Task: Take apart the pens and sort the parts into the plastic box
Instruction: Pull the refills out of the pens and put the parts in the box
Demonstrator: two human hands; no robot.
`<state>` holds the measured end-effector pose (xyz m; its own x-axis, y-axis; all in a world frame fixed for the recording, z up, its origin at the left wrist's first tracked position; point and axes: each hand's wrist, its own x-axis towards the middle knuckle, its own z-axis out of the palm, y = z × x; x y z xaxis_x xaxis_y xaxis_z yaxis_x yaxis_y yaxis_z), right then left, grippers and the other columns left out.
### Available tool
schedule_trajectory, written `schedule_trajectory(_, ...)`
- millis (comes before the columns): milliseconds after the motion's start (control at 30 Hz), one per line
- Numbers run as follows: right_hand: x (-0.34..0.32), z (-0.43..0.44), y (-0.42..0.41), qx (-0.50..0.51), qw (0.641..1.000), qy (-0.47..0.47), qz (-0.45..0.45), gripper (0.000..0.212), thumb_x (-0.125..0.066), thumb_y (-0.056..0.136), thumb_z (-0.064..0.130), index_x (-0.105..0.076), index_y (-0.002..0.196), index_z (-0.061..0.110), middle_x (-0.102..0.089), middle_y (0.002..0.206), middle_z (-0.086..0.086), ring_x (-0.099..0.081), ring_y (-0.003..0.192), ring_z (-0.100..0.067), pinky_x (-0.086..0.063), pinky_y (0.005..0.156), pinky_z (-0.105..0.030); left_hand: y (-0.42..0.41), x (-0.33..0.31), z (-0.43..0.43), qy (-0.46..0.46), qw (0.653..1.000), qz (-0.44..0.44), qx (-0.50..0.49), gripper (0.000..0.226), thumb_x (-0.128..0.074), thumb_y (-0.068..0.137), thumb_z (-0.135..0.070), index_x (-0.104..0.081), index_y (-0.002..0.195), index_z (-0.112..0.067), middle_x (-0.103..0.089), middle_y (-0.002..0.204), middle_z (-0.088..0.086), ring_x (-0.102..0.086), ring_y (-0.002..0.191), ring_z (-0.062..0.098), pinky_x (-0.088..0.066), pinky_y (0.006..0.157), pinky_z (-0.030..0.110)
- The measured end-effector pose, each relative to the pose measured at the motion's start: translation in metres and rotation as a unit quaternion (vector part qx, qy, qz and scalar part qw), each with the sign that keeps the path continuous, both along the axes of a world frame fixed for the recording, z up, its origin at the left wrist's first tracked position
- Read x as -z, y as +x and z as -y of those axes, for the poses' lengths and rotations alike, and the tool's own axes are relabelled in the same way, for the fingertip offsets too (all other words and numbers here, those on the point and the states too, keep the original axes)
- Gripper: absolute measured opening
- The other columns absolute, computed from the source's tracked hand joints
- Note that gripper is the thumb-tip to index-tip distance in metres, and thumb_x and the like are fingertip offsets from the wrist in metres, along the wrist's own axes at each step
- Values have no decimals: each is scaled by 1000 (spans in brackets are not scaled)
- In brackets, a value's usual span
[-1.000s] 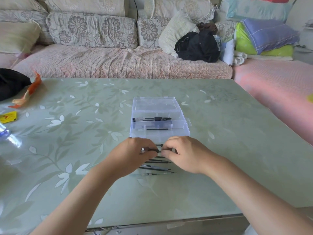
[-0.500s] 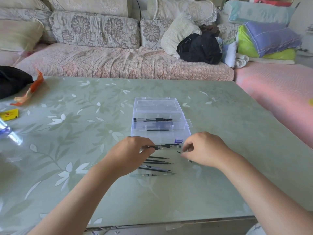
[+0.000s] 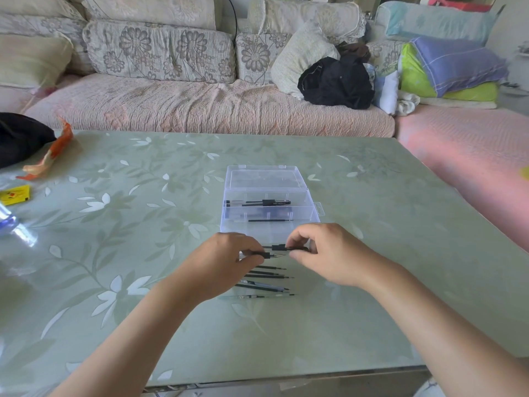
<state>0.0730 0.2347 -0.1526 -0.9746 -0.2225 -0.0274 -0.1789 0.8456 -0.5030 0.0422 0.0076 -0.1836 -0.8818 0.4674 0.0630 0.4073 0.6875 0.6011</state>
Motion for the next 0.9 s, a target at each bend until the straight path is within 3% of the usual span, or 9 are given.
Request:
schedule_trajectory(233, 2, 6, 2, -9, 1000, -27, -12, 5, -67, 87, 32, -68, 92, 33, -49, 63, 43, -48, 60, 9, -30, 56, -12, 1, 0, 0, 14, 1000, 7, 9, 12, -61, 92, -35, -72, 97, -36, -63, 82, -28, -58, 74, 7, -48, 68, 18)
schedule_trajectory(400, 10, 17, 3, -7, 998, -53, -21, 9, -71, 83, 35, -69, 92, 35, -60, 78, 28, -53, 69, 1, -47, 69, -22, 2, 1, 0, 24, 999, 29, 11, 9, -64, 89, -37, -72, 92, -35, -61, 81, -29, -57, 72, 4, -48, 66, 19)
schedule_trajectory(433, 11, 18, 3, -6, 998, -59, -27, 11, -71, 83, 35, -69, 93, 36, -62, 82, 27, -54, 72, 2, -47, 71, -20, 1, 1, 0, 22, 999, 35, 9, 8, -64, 89, -36, -71, 89, -35, -61, 78, -27, -56, 69, 4, -46, 64, 18)
schedule_trajectory(533, 12, 17, 2, 8, 997, -66, -41, 11, -70, 85, 36, -71, 95, 34, -56, 68, 32, -50, 63, 1, -36, 58, -11, 0, -1, 2, 31, 998, 50, 10, 11, -62, 90, -30, -71, 84, -30, -61, 70, -6, -47, 55, 7, -41, 57, 23)
schedule_trajectory(600, 12, 16, 1, 0, 998, -27, -61, 12, -66, 88, 39, -72, 96, 32, -56, 64, 21, -49, 62, -1, -36, 58, -18, 0, -3, 3, 32, 998, 52, 19, 13, -60, 91, -25, -71, 84, -25, -60, 72, 3, -42, 52, 8, -37, 53, 22)
schedule_trajectory(700, 16, 20, 3, -29, 996, 3, -82, 15, -62, 91, 38, -73, 96, 30, -60, 71, 17, -52, 67, -1, -40, 63, -24, 1, -3, 3, 31, 998, 39, 29, 13, -60, 91, -23, -71, 85, -18, -62, 75, 7, -43, 54, 13, -38, 53, 24)
schedule_trajectory(800, 21, 23, 5, -23, 996, -62, -64, 12, -63, 91, 33, -73, 90, 28, -67, 73, 6, -56, 65, -10, -45, 64, -31, 2, -2, 5, 30, 999, 2, 41, 12, -61, 92, -23, -72, 88, -20, -62, 75, 3, -52, 66, 19, -44, 62, 33)
schedule_trajectory(900, 25, 21, 6, 10, 989, -147, -10, 15, -62, 91, 30, -71, 79, 26, -62, 65, -2, -46, 55, -13, -41, 57, -30, 3, -2, 4, 37, 997, -46, 59, 11, -63, 92, -21, -74, 92, -20, -60, 72, 0, -51, 70, 18, -41, 61, 29)
